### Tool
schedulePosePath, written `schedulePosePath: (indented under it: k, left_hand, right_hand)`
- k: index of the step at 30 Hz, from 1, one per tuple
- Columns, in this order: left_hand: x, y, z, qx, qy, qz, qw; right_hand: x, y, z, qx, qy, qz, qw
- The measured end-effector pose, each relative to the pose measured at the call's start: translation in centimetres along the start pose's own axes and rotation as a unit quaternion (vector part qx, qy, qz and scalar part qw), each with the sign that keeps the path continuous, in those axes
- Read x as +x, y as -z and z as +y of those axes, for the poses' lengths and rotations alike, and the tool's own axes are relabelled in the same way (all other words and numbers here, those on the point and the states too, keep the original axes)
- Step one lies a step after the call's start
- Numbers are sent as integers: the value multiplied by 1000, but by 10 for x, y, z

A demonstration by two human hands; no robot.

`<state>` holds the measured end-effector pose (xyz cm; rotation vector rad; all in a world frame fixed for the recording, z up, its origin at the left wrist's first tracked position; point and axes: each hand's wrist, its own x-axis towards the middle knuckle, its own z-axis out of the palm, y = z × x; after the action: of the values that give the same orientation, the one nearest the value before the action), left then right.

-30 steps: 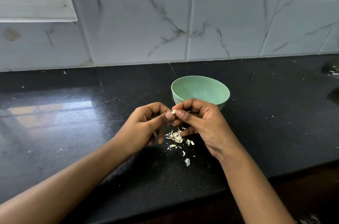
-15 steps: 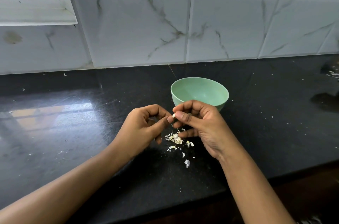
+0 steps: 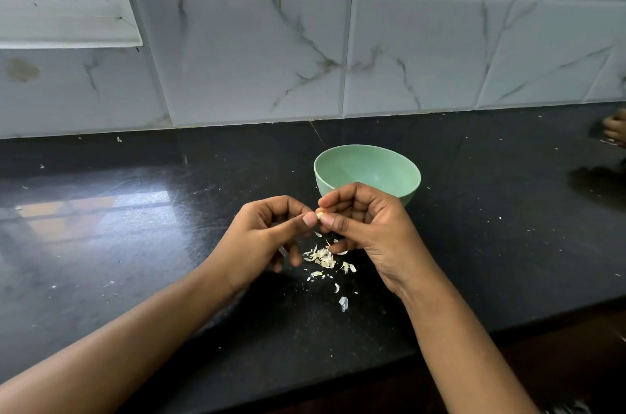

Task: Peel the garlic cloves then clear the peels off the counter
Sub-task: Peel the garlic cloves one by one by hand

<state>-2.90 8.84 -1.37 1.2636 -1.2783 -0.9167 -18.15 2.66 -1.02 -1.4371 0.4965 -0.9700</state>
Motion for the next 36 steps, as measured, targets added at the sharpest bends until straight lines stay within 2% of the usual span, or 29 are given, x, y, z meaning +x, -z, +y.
schedulePosePath:
  k: [4, 8, 14, 17, 20, 22, 28, 36]
  left_hand:
    - [2, 1, -2, -21, 12, 6, 1000]
    - [2, 0, -3, 6, -14, 28, 999]
    - [4, 5, -4, 19, -11, 53, 998]
    - [2, 4, -5, 120, -36, 45, 991]
    - [0, 3, -7, 266, -74, 51, 960]
    - [0, 5, -7, 297, -83, 50, 950]
    - [-3, 3, 0, 174, -96, 79, 977]
    - [-3, 3, -1, 169, -86, 80, 979]
  right_hand:
    - [0, -1, 0, -38, 34, 13, 999]
    - [0, -2, 1, -66, 54, 29, 996]
    - [0, 1, 0, 8, 25, 57, 998]
    - [-1, 0, 0, 13, 10, 36, 999]
    - [0, 1, 1, 7, 6, 40, 999]
    - [1, 2, 3, 1, 1, 38, 999]
    - [2, 1, 6, -33, 2, 26, 999]
    - [3, 1, 10, -47, 16, 19, 999]
